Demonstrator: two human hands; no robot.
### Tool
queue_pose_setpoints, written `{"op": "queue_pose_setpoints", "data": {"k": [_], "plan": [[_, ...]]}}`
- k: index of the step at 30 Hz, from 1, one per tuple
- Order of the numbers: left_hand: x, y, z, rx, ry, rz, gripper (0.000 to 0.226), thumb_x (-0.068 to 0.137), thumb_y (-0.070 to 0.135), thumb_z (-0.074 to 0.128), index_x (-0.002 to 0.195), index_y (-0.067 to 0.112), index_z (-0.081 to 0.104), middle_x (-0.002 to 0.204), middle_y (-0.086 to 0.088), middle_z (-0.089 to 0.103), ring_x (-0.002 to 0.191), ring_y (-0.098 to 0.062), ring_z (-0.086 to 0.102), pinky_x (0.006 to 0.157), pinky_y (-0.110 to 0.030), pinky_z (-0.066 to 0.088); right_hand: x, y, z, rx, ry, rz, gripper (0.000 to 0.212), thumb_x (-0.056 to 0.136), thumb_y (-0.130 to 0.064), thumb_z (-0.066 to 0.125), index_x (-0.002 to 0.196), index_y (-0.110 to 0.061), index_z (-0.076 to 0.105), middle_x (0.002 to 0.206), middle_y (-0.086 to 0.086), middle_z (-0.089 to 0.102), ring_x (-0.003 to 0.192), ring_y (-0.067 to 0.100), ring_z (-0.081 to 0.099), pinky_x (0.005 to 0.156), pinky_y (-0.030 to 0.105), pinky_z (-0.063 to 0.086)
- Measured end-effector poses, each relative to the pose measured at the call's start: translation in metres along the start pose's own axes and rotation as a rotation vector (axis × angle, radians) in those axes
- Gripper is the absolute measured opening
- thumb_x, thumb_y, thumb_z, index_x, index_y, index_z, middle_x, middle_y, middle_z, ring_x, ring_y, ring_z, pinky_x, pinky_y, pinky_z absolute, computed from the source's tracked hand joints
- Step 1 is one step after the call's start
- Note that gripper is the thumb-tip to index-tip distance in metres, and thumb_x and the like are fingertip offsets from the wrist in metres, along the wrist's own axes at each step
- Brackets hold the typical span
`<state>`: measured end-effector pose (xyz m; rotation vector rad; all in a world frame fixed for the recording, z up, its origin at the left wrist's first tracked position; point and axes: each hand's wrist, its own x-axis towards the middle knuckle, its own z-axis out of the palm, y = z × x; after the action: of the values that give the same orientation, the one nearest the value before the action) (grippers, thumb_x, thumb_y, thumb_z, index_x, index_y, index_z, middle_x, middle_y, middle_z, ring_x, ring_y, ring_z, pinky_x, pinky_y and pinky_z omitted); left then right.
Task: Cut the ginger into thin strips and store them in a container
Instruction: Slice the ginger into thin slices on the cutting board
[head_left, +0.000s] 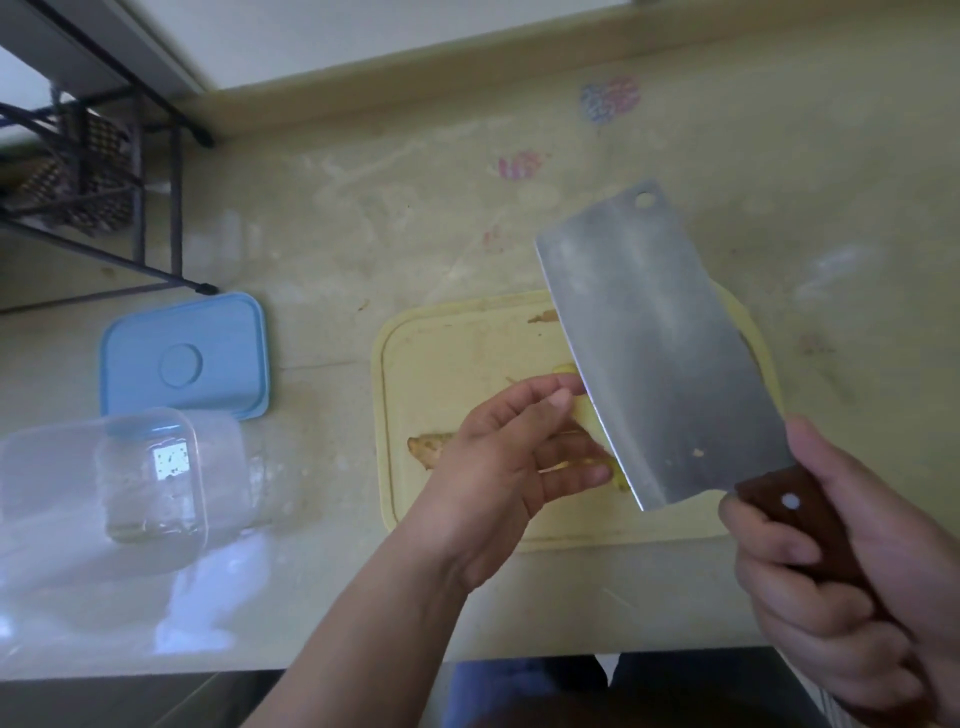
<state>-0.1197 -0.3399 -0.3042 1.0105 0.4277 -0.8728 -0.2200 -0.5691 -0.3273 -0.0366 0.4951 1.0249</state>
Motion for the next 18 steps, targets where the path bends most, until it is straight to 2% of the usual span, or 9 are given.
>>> {"op": "queue_pose_setpoints", "data": {"k": [2, 5, 7, 10, 14, 18], "plan": [[0.001, 0.0, 0.003, -0.04, -0.004, -0.018, 0.021, 0.089, 0.018, 0.07, 0.105, 0.005, 0.07, 0.069, -0.003, 0.064, 0.065, -0.016, 0.066, 0.071, -0.032, 0.062, 0.001, 0.002, 0.002, 0.048, -0.048, 0.026, 0.075, 0.101, -0.079, 0.03, 0.092, -0.007, 0.052, 0.066, 0.006, 0.04, 0.05, 0.019, 0.039, 0.041, 0.03, 0.014], [0.001, -0.002, 0.002, -0.006, 0.064, 0.023, 0.004, 0.086, 0.008, 0.073, 0.09, 0.009, 0.073, 0.073, -0.011, 0.068, 0.065, -0.019, 0.067, 0.065, -0.027, 0.059, 0.001, 0.003, 0.003, 0.058, -0.019, -0.018, 0.073, 0.103, -0.076, 0.027, 0.097, -0.006, 0.049, 0.07, 0.008, 0.039, 0.054, 0.022, 0.042, 0.042, 0.032, 0.017], [0.001, -0.002, -0.001, 0.163, 0.14, 0.118, 0.009, 0.09, 0.0, 0.068, 0.089, 0.009, 0.072, 0.075, -0.015, 0.071, 0.07, -0.021, 0.068, 0.066, -0.025, 0.057, 0.001, 0.002, 0.001, 0.074, -0.048, -0.037, 0.075, 0.103, -0.076, 0.026, 0.098, -0.005, 0.049, 0.07, 0.009, 0.04, 0.055, 0.023, 0.042, 0.042, 0.032, 0.018], [0.004, 0.0, -0.009, 0.583, 0.233, 0.327, 0.017, 0.093, 0.001, 0.066, 0.088, 0.016, 0.073, 0.076, -0.006, 0.073, 0.069, -0.012, 0.064, 0.065, -0.021, 0.052, -0.004, 0.0, -0.002, 0.072, -0.051, -0.06, 0.076, 0.103, -0.077, 0.025, 0.098, -0.005, 0.048, 0.071, 0.009, 0.04, 0.055, 0.024, 0.041, 0.043, 0.032, 0.018], [0.009, 0.002, -0.011, 0.935, 0.201, 0.4, 0.014, 0.093, 0.007, 0.067, 0.089, 0.019, 0.073, 0.072, 0.012, 0.065, 0.06, 0.0, 0.055, 0.059, -0.011, 0.04, -0.008, 0.001, -0.002, 0.056, 0.001, -0.073, 0.076, 0.103, -0.077, 0.023, 0.098, -0.005, 0.047, 0.072, 0.01, 0.04, 0.055, 0.025, 0.04, 0.044, 0.031, 0.018], [0.013, -0.002, -0.014, 1.216, 0.149, 0.623, 0.014, 0.09, 0.007, 0.061, 0.095, 0.013, 0.073, 0.091, 0.005, 0.065, 0.083, -0.009, 0.061, 0.068, -0.017, 0.052, -0.011, 0.0, -0.001, 0.072, -0.032, -0.064, 0.076, 0.104, -0.075, 0.022, 0.099, -0.004, 0.048, 0.073, 0.01, 0.041, 0.056, 0.025, 0.039, 0.044, 0.033, 0.017]]}}
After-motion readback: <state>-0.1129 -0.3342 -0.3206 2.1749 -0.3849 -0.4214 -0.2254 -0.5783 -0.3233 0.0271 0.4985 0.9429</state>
